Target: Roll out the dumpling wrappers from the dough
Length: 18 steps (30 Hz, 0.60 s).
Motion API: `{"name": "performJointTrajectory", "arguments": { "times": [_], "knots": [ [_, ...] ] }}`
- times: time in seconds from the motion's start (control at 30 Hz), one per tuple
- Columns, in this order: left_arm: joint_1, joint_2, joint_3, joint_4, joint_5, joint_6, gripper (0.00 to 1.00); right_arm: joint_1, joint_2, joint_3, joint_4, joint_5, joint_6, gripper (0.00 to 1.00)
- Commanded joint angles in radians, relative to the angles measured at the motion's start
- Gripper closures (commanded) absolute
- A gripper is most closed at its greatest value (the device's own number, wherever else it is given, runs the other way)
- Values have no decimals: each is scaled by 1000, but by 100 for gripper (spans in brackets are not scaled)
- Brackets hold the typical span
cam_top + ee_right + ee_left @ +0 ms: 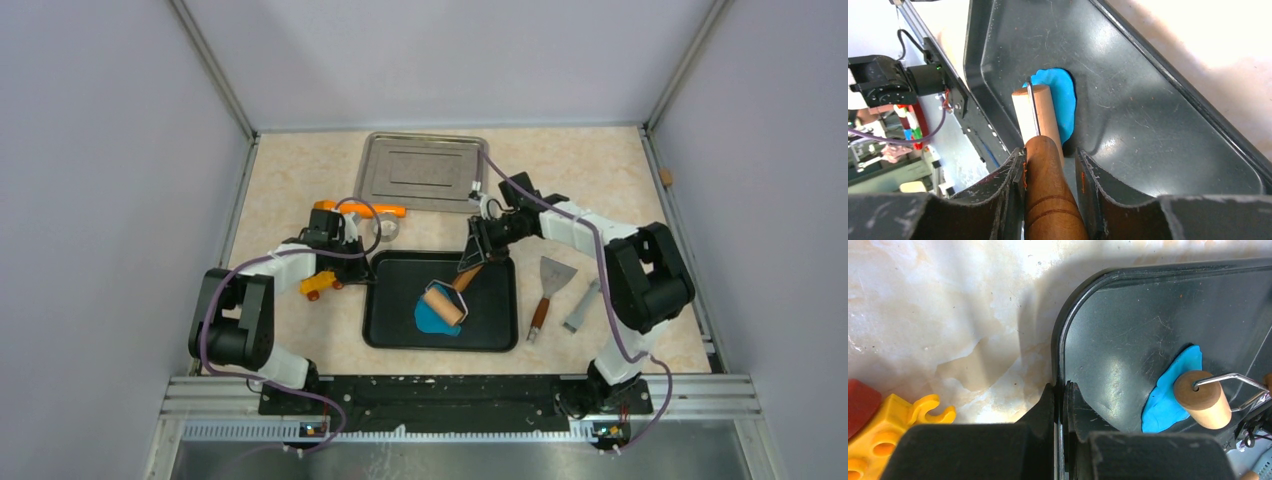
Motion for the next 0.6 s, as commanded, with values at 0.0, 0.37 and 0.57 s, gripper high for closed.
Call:
{"name": "performJointTrajectory", "arguments": {
  "times": [0.0, 0.37, 0.57],
  "knots": [
    [-3, 11, 8, -15, -19, 10, 100, -41, -21, -80, 112, 548, -215, 100],
    [-3, 25, 12, -8, -12, 5, 100, -64, -127, -172, 105, 609, -277, 100],
    [-3, 23, 15, -8, -2, 10, 100, -87, -177, -52, 17, 220, -285, 100]
  ]
}}
